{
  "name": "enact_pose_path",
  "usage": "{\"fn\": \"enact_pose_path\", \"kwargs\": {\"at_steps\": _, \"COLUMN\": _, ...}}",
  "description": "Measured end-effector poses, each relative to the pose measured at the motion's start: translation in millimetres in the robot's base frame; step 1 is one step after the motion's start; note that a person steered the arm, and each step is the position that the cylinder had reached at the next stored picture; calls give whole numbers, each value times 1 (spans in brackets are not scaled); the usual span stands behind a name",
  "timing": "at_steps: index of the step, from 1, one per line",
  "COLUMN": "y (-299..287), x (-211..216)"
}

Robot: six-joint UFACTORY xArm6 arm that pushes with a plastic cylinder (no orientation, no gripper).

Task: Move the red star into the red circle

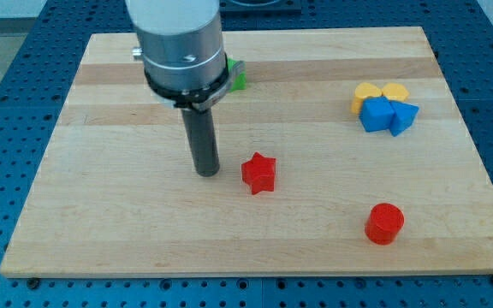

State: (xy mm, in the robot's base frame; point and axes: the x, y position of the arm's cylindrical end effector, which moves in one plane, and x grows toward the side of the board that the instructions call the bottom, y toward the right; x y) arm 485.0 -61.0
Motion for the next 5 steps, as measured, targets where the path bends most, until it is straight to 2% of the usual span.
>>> {"fn": "enact_pose_path", "kwargs": {"at_steps": 2, "y": 122, "x": 19}}
{"fn": "enact_pose_path", "kwargs": {"at_steps": 3, "y": 123, "x": 17}}
{"fn": "enact_pose_path", "kwargs": {"at_steps": 4, "y": 64, "x": 4}}
{"fn": "enact_pose_path", "kwargs": {"at_steps": 5, "y": 32, "x": 23}}
